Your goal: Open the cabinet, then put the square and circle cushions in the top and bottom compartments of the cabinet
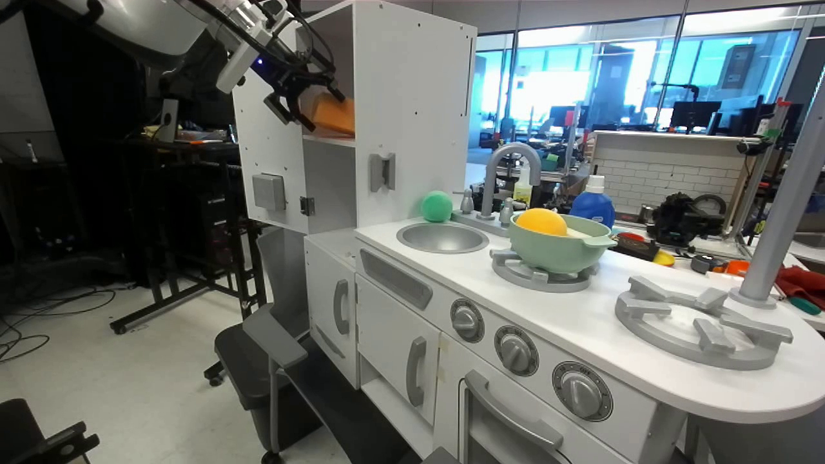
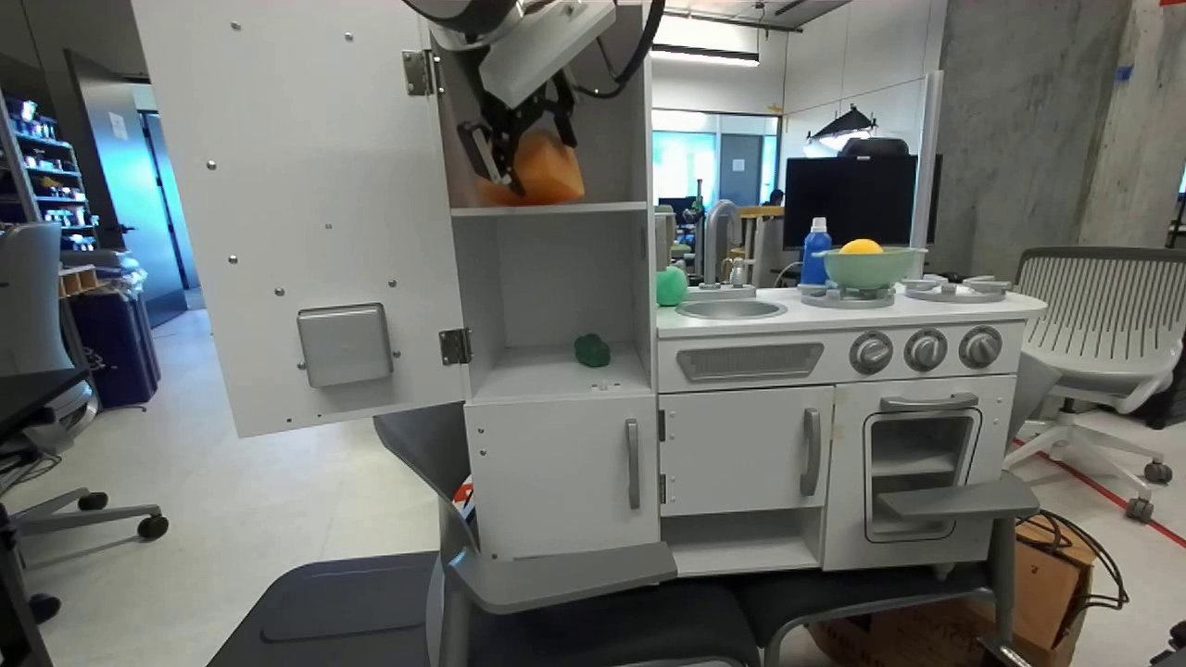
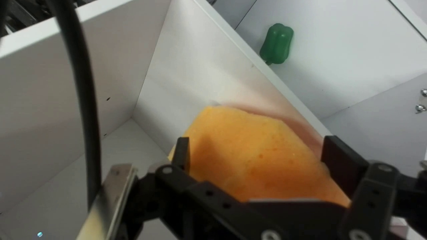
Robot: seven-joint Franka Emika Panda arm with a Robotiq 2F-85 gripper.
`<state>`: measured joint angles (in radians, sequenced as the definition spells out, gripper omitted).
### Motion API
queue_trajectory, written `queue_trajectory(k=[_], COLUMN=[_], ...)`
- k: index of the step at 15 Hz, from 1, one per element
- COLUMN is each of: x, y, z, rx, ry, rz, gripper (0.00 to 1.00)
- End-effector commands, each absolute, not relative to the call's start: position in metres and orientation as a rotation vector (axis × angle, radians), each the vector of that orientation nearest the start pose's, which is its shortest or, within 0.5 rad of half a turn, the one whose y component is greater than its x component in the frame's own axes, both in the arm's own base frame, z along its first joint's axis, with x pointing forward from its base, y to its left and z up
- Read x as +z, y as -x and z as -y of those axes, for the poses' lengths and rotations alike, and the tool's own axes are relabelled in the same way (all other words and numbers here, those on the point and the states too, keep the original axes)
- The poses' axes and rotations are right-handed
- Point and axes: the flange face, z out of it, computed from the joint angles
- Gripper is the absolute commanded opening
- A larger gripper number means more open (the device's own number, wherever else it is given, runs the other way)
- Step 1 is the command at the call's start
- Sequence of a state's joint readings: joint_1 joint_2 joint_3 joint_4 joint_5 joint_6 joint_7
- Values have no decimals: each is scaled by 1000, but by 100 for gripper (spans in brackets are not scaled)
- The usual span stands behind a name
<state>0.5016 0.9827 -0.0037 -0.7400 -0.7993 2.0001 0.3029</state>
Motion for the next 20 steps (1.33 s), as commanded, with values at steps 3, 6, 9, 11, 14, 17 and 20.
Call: queue_trajectory(k=[3, 6, 9, 11, 14, 17, 20], x=[404, 397, 407, 416, 428, 440, 464], y=[-735, -744, -743, -735, -718, -704, -682], z=[-348, -321, -318, -331, -360, -378, -389], rx=[610, 547, 503, 488, 454, 414, 327], ry=[-2373, -2347, -2397, -2438, -2506, -2560, -2605], rz=[-484, -385, -470, -581, -774, -933, -1119], gripper=[100, 100, 100, 100, 100, 100, 100])
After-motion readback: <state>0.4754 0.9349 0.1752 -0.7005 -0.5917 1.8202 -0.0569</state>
